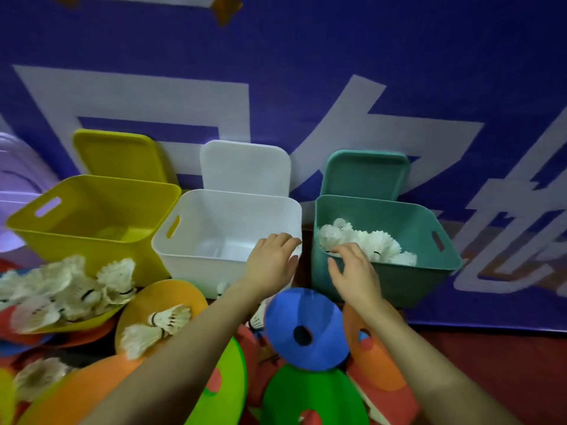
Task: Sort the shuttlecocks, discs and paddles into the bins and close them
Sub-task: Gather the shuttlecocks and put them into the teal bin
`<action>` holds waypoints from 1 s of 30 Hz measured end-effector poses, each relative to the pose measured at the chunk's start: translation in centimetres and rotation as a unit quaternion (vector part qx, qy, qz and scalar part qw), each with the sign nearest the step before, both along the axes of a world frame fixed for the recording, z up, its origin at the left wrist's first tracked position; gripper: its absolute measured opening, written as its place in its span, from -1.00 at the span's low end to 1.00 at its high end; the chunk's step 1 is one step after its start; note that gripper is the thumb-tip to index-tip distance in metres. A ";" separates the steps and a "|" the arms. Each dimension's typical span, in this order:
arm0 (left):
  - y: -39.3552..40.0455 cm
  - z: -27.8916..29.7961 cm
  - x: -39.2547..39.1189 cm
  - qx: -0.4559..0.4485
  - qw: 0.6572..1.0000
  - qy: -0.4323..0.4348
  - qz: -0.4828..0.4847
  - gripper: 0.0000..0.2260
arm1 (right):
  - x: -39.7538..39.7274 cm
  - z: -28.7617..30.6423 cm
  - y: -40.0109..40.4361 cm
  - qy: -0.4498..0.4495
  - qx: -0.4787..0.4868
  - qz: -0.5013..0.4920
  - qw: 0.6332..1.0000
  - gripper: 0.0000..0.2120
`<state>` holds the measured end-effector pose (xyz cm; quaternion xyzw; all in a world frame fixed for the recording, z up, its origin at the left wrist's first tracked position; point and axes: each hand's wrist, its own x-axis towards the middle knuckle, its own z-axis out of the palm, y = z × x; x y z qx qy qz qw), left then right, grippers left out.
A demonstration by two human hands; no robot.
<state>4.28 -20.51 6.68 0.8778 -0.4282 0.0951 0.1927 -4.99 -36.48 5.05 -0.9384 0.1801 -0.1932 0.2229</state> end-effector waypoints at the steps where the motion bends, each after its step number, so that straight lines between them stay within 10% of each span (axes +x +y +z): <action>1: 1.4 0.2 0.3 -0.005 1.000 -0.005 0.005 -0.71 | 0.3 0.1 1.2 -0.004 0.008 0.010 1.000 -0.75; 20: 34.5 -4.8 10.5 0.073 0.995 0.000 0.062 -0.74 | 12.9 -3.3 30.6 0.121 0.032 0.180 0.976 -0.64; 30: 39.5 -7.1 14.3 0.152 0.961 0.025 0.230 -0.37 | 18.5 -5.4 35.5 0.228 -0.124 0.197 0.946 -0.46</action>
